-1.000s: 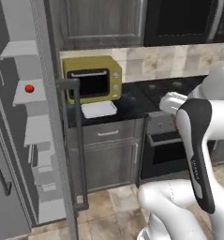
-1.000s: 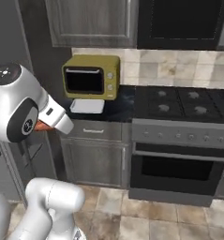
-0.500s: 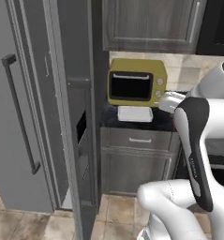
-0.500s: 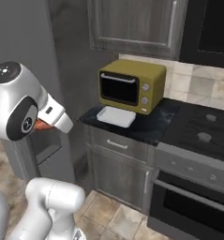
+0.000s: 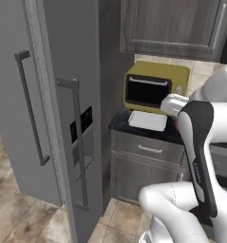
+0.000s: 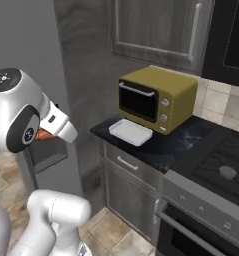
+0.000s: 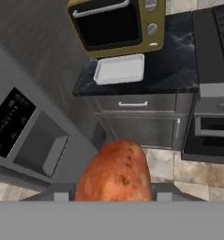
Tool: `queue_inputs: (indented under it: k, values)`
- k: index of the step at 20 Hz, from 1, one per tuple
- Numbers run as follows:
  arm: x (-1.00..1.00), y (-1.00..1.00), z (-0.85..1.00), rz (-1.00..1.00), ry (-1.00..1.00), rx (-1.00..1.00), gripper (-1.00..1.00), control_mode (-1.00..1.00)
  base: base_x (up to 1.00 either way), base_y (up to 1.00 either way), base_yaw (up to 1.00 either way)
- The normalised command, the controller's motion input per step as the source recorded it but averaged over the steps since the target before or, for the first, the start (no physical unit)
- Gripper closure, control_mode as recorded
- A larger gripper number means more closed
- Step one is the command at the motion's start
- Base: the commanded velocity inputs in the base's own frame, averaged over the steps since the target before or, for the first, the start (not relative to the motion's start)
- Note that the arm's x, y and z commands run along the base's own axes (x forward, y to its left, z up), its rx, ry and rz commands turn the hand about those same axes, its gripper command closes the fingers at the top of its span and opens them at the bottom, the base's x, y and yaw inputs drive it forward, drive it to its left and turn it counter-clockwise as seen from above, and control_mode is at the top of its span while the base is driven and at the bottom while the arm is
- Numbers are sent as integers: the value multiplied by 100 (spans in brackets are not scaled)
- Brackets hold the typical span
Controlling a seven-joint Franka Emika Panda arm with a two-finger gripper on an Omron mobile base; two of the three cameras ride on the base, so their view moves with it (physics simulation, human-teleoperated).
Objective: Take the sweet potato and tomato out of the freezer and place them in the tupperware container on the counter. Then put the tupperware containing the vegetables back in the freezer.
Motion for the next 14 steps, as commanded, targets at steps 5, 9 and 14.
queue_inputs:
  k: [5,9,14]
  values:
    - [0,0,0,0,0,0,100,100,43,-52,29]
    - [0,0,0,0,0,0,100,100,25,-42,24]
    - [31,-44,-34,15,0,2,100,-100,6,-9,4]
